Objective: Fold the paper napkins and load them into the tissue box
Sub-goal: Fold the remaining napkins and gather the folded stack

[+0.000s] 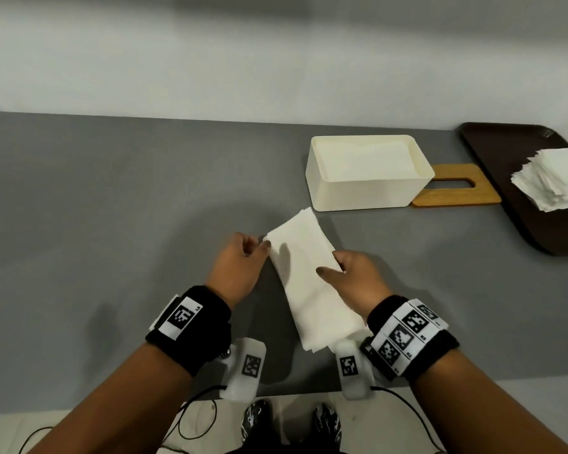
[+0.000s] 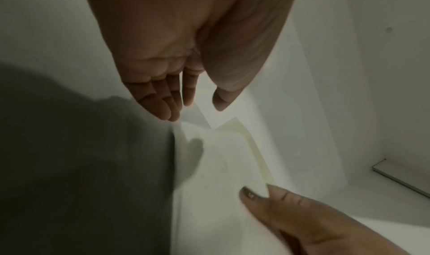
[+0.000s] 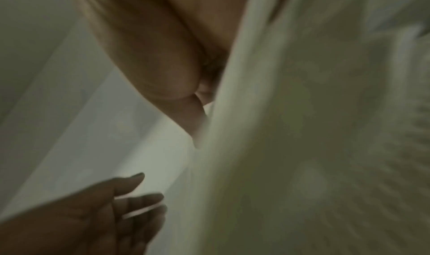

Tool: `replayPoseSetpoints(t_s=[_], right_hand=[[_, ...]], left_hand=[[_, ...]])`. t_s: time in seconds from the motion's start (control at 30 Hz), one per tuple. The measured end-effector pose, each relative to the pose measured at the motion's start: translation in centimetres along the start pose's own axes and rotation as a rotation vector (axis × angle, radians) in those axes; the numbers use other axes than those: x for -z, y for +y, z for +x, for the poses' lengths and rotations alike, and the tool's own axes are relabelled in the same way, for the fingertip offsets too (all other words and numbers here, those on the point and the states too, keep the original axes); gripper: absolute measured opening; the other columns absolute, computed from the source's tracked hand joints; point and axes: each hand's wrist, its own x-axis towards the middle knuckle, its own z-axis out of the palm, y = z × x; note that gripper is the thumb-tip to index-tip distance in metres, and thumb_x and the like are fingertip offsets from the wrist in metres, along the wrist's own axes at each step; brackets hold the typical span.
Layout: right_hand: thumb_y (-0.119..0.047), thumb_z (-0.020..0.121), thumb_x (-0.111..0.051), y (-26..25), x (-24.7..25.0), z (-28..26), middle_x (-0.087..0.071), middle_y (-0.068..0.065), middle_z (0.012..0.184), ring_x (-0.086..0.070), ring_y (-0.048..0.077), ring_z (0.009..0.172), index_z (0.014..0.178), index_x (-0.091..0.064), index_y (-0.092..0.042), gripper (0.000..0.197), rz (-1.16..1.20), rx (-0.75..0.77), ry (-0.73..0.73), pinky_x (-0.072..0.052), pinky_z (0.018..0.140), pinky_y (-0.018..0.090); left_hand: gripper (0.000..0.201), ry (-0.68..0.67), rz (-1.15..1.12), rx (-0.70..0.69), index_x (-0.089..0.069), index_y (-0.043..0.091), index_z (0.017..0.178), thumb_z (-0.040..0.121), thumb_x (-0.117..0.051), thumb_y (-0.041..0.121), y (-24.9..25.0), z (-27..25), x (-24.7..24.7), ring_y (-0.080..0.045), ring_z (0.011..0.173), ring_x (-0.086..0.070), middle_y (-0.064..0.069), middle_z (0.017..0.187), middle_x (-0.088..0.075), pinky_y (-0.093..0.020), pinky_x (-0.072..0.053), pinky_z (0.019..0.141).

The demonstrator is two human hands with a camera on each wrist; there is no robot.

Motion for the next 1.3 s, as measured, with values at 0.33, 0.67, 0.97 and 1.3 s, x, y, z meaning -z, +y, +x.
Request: replayPoseSetpoints(t_s=[0.33,0.67,0.97,1.3], right_hand=[[-0.011,0.093,-0.061,-1.7,0.1,-0.6,-0.073,0.012,0.111,-0.070,0.031,0.103,0.116,-0.067,-0.007,0.024,0.412,0.064,-0.064,-0.055,0.091,0.046],[-0.036,0.085,-0.071,-0.6,3.2,0.0,-0.064,0.008,0.113,-0.060,0.027,0.107,0.116,-0.059,-0.008,0.044,-0.576,-0.112,0.127,-0.037,0.080,0.025],[-0.061,0.068,-0.074,-0.9,1.1,0.3,-0.054,-0.004,0.085,-0.054,0.019,0.079,0.086,-0.047,-0.023,0.050,-0.841,-0.082,0.067,-0.043,0.073,0.031],[-0.018,0.091,-0.064,0.4,2.3,0.3,-0.068,0.003,0.096,-0.066,0.027,0.091,0.097,-0.062,-0.015,0.007,-0.269,0.000,0.159,-0.046,0.078,0.031]], left_hand=[[0.027,-0.210,-0.525,0.012,-0.061,0.011,0.124,0.101,-0.052,0.021,2.6,-1.6,-2.4,-0.027,0.106,-0.069,-0.006,0.116,-0.073,-0.046,-0.053,0.095],[0.024,-0.070,-0.444,0.049,-0.061,0.006,0.120,0.101,-0.050,0.016,1.5,0.6,2.0,-0.035,0.108,-0.065,-0.011,0.113,-0.071,-0.050,-0.051,0.097],[0.020,-0.046,-0.451,0.055,-0.064,0.017,0.114,0.100,-0.050,0.020,1.6,0.6,4.3,-0.031,0.110,-0.064,-0.005,0.111,-0.071,-0.051,-0.048,0.101],[0.019,-0.066,-0.548,0.137,-0.063,0.030,0.103,0.103,-0.043,0.031,1.9,-0.3,4.6,-0.019,0.101,-0.066,0.005,0.105,-0.072,-0.039,-0.050,0.090]])
